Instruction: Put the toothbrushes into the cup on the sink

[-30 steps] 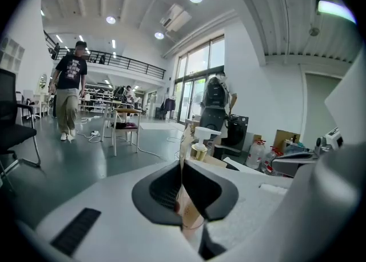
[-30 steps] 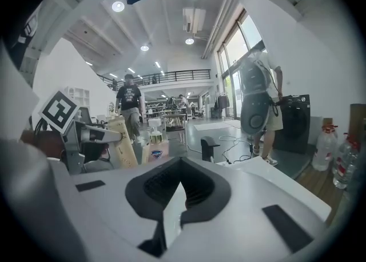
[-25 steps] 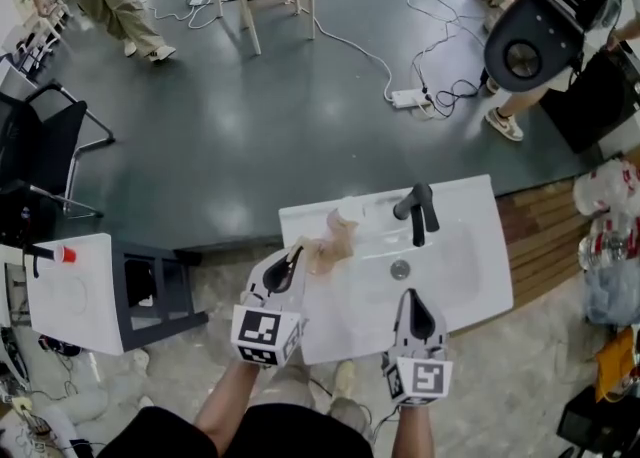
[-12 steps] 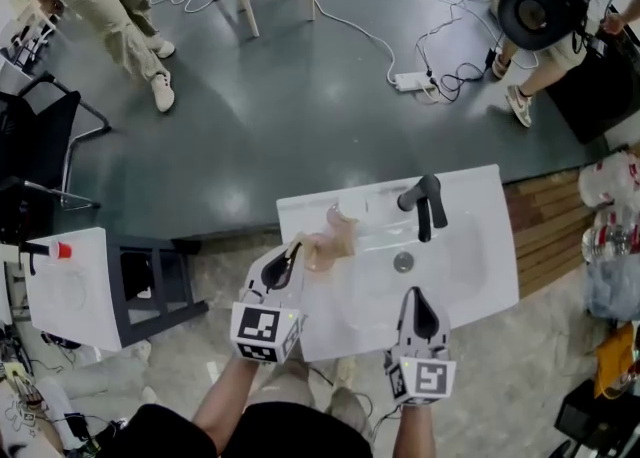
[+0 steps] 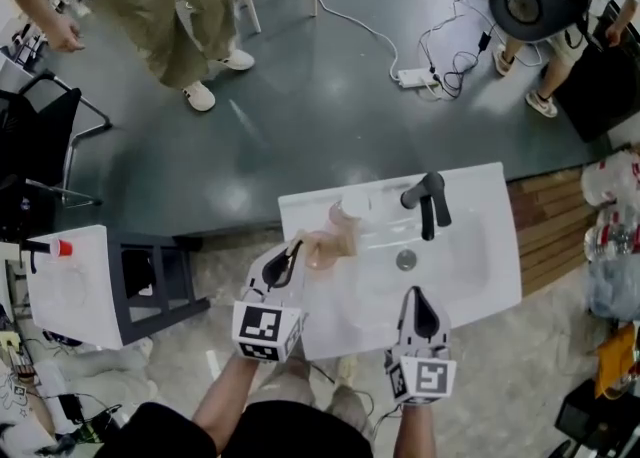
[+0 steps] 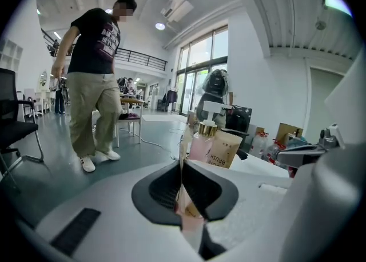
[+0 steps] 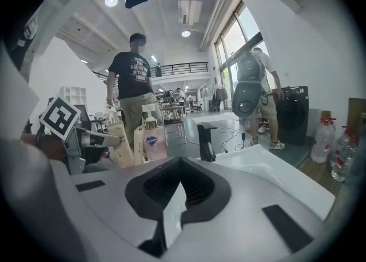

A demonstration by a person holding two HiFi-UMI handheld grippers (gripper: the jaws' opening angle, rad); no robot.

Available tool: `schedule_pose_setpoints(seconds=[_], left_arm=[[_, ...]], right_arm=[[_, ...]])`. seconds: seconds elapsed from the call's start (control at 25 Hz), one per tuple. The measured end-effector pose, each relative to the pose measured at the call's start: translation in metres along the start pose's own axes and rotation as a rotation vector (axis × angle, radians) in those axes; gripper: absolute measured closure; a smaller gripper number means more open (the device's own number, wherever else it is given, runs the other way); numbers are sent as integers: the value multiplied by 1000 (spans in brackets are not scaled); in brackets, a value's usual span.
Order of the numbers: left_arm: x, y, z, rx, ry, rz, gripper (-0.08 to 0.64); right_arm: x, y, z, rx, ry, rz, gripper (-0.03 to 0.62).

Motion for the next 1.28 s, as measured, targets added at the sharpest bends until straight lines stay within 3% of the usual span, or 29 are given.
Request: schedule_pose_setpoints(seconds=[0.16, 0.24, 0.44, 0.76, 1.28], left_arm=[[3, -1, 2, 8, 5, -10, 547], [4, -1, 1, 2, 10, -28, 470], [5, -2, 2, -11, 23, -42, 416], [6, -12, 8, 23, 37, -27, 411], [28, -73, 48, 128, 70, 27, 411]], right_arm=[[1, -2, -2, 4, -3, 5, 594], [1, -3, -3, 5, -6, 3, 594], [-2, -5, -2, -7, -9, 1, 594], [-5, -10, 2, 31, -22, 10, 594], [-9, -53, 43, 133, -61, 38, 594]])
Point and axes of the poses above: the fingertips, and each gripper's own axes: y forward along the fingers, x to its right, z out of its top, the point moved 7 cm from there along -y, backward along the fingers, and after that the axes turned 3 degrees about z, right-handed, at the moved point
